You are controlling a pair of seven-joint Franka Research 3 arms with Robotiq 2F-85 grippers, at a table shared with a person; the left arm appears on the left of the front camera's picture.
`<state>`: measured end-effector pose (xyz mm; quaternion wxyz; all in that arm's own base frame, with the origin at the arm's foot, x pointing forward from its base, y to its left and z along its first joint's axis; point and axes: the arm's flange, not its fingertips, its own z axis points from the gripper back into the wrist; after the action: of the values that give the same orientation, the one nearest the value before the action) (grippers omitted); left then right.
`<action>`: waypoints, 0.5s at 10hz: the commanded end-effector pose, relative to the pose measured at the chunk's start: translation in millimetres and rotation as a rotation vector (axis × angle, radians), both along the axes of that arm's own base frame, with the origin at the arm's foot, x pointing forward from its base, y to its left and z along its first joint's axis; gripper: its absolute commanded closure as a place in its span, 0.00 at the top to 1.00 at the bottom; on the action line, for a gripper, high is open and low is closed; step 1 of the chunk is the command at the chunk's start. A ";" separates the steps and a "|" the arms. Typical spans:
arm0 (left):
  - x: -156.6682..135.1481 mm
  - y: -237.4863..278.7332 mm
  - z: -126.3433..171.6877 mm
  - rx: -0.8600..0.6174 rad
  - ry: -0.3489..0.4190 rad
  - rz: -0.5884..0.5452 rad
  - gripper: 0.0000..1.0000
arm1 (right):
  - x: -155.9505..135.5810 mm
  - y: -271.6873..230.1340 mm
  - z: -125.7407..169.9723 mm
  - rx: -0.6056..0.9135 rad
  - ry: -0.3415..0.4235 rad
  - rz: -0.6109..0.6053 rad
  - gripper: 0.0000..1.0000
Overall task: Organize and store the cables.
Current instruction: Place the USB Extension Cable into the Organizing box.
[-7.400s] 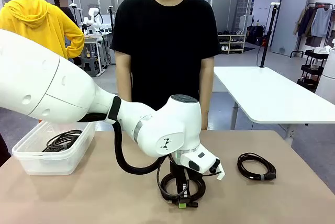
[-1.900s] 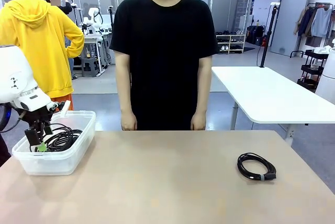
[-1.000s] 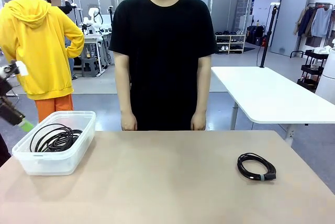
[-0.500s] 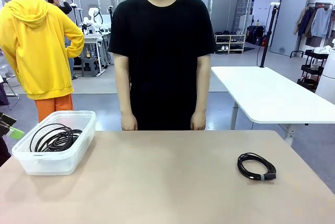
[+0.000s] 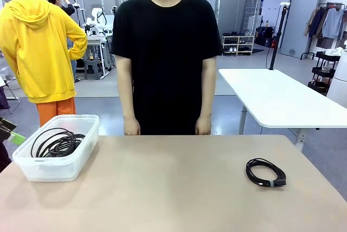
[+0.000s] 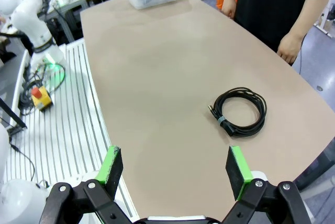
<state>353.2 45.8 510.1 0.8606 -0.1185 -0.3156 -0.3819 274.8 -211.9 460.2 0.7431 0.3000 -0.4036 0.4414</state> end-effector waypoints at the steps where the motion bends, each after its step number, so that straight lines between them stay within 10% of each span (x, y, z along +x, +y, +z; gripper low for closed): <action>1: -5.6 -2.5 1.3 0.013 0.017 0.006 1.00 | -8.1 21.6 57.5 -0.225 0.029 0.050 1.00; 5: -5.6 -2.5 1.3 0.013 0.017 0.006 1.00 | 85.0 109.1 95.9 -0.662 0.156 0.216 1.00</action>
<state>352.7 45.4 510.6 0.8602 -0.1178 -0.3157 -0.3827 330.3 -114.1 565.4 0.7744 0.1276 -0.2079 0.5837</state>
